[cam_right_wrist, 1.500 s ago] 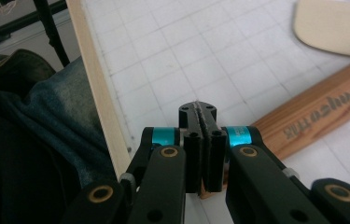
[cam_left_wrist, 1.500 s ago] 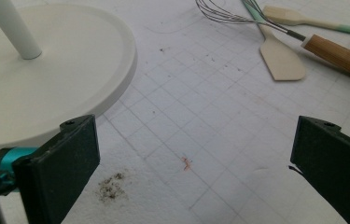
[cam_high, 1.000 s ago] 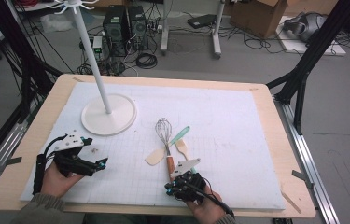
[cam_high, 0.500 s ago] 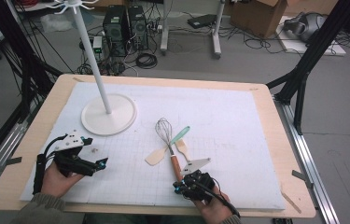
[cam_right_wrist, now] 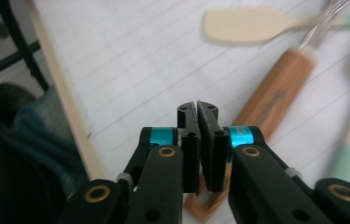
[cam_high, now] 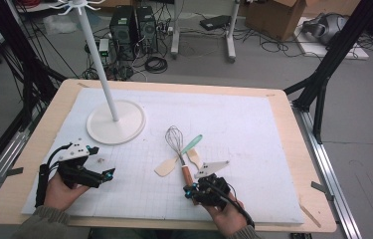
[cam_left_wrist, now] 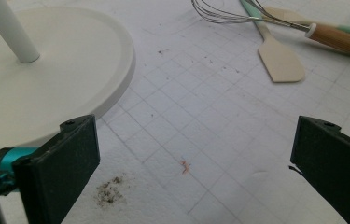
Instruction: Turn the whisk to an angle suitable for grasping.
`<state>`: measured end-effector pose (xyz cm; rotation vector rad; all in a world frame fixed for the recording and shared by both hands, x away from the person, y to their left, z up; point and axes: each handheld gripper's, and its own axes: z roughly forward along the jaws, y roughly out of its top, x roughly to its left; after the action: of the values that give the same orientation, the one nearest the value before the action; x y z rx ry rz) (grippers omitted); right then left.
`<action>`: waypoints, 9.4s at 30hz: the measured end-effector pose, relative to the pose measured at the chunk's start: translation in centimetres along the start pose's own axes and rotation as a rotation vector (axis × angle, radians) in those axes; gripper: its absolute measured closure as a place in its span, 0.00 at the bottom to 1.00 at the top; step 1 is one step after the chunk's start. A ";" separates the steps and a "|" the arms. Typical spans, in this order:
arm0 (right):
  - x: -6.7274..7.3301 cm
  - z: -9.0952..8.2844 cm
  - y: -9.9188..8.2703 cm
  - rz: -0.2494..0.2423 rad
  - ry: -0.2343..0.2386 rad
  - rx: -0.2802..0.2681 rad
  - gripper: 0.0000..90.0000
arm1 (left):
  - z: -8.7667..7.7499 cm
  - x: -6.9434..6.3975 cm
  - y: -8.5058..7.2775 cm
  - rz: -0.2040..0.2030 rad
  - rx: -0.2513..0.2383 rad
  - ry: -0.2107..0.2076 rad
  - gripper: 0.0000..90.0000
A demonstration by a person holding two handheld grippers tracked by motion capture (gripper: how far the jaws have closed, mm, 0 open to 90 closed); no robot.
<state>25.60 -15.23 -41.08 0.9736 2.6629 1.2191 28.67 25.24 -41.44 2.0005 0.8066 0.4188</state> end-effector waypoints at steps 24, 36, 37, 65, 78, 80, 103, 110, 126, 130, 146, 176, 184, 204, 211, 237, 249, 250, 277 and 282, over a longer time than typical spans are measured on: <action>-10.1 1.2 8.2 0.115 -0.071 -0.108 0.99 | 0.0 0.1 0.1 0.006 -0.006 -0.004 0.02; -12.3 4.3 8.5 0.201 -0.103 -0.081 0.99 | 0.1 0.1 0.1 0.010 -0.006 -0.011 0.02; -12.4 4.6 8.6 0.206 -0.105 -0.080 0.99 | 0.1 0.1 0.1 0.009 -0.007 -0.011 0.02; -13.1 8.7 9.2 0.238 -0.062 -0.029 0.99 | -0.1 0.2 0.0 0.010 -0.009 -0.011 0.02; -12.4 9.2 9.9 0.215 -0.030 -0.033 0.99 | -0.1 0.2 0.0 0.004 -0.015 -0.012 0.02; -12.3 9.3 10.1 0.208 -0.028 -0.034 0.99 | -0.1 0.2 0.0 0.003 -0.015 -0.012 0.02; -10.6 11.0 11.0 0.149 0.054 -0.008 0.99 | -0.1 0.2 0.0 0.008 -0.017 -0.014 0.02; -10.1 11.5 11.3 0.137 0.075 0.002 0.99 | -0.1 0.1 0.1 0.012 -0.014 -0.017 0.02; -8.9 12.5 11.9 0.091 0.129 0.022 0.99 | -0.1 0.1 0.1 0.018 -0.014 -0.018 0.02; -8.4 12.7 12.1 0.077 0.144 0.029 0.99 | -0.1 0.1 0.1 0.013 -0.017 -0.019 0.02; -7.2 13.6 12.4 0.042 0.197 0.041 0.99 | -0.1 0.1 0.1 0.017 -0.010 -0.020 0.02; -5.4 14.6 12.8 -0.011 0.260 0.067 0.99 | -0.2 0.0 0.1 0.017 -0.010 -0.019 0.02; -5.4 14.6 12.8 -0.013 0.257 0.069 0.97 | -0.2 0.0 0.1 0.017 -0.015 -0.020 0.02; -5.8 10.4 13.0 -0.033 0.191 0.020 0.85 | -0.6 0.1 0.0 0.018 -0.015 -0.011 0.02; -5.5 7.7 12.6 -0.060 0.165 -0.017 0.83 | -0.5 0.0 0.0 0.022 -0.011 -0.011 0.02; -4.6 0.8 7.1 -0.072 0.155 -0.077 0.99 | -0.4 -0.2 0.1 0.029 -0.010 -0.009 0.02; -3.2 -1.1 5.3 -0.081 0.152 -0.094 0.99 | -0.4 0.0 -0.1 0.023 -0.014 -0.012 0.02; -3.1 -1.2 5.1 -0.083 0.152 -0.095 0.99 | -0.4 0.1 -0.1 0.022 -0.013 -0.014 0.02; 0.4 -1.0 0.2 -0.105 0.142 -0.048 0.99 | -0.4 0.3 -0.1 0.023 -0.017 -0.015 0.02; 1.3 -0.3 -0.6 -0.136 0.141 -0.024 0.99 | -0.3 0.2 -0.1 0.017 -0.020 -0.014 0.02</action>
<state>24.14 -14.93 -41.02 0.7151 2.7600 1.3331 28.59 25.59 -41.31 1.9908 0.7746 0.4210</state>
